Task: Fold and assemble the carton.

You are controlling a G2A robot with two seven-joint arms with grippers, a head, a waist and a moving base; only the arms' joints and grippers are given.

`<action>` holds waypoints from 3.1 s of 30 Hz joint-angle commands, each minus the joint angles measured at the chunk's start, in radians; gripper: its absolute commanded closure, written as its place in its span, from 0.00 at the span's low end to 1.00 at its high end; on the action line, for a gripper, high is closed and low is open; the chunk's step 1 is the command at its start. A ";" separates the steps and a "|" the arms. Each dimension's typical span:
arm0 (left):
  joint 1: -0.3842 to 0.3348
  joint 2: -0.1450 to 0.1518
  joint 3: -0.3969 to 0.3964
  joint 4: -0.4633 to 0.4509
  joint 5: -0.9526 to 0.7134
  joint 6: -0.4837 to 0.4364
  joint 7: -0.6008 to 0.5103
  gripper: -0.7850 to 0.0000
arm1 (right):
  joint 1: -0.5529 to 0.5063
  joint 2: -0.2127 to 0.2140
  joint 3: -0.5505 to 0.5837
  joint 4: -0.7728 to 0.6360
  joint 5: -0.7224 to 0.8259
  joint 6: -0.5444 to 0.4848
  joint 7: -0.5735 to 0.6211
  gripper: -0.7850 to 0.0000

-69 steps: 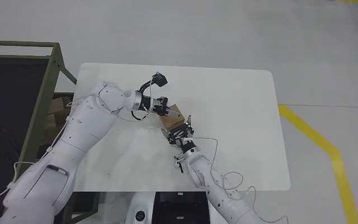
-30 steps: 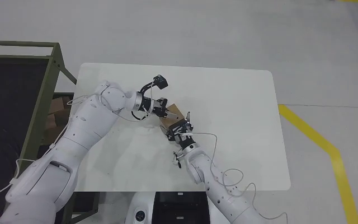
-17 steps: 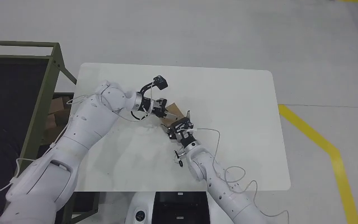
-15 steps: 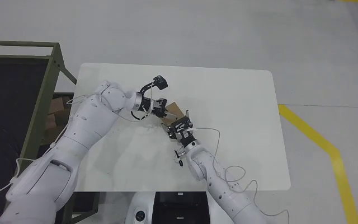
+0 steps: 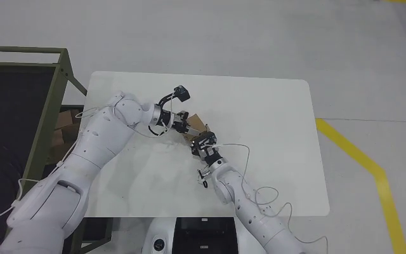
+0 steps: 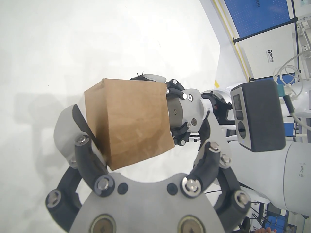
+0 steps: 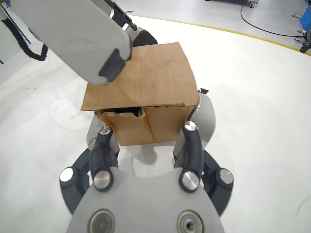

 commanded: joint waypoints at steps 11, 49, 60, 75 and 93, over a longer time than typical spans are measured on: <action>0.016 0.020 -0.057 -0.051 -0.038 0.027 0.020 0.00 | 0.008 0.003 0.010 0.036 0.009 -0.020 -0.008 0.76; 0.358 0.161 -0.502 -0.378 -0.060 0.130 0.124 0.00 | -0.223 0.094 0.185 -0.401 -0.137 -0.187 -0.095 1.00; 0.358 0.161 -0.502 -0.378 -0.060 0.130 0.124 0.00 | -0.307 0.112 0.215 -0.521 -0.167 -0.209 -0.078 1.00; 0.394 0.162 -0.521 -0.413 -0.122 0.065 0.181 0.00 | -0.309 0.118 0.240 -0.559 -0.032 -0.281 -0.065 1.00; 0.468 0.169 -0.562 -0.410 -0.292 -0.029 0.201 0.00 | -0.372 0.156 0.301 -0.829 0.156 -0.512 0.032 1.00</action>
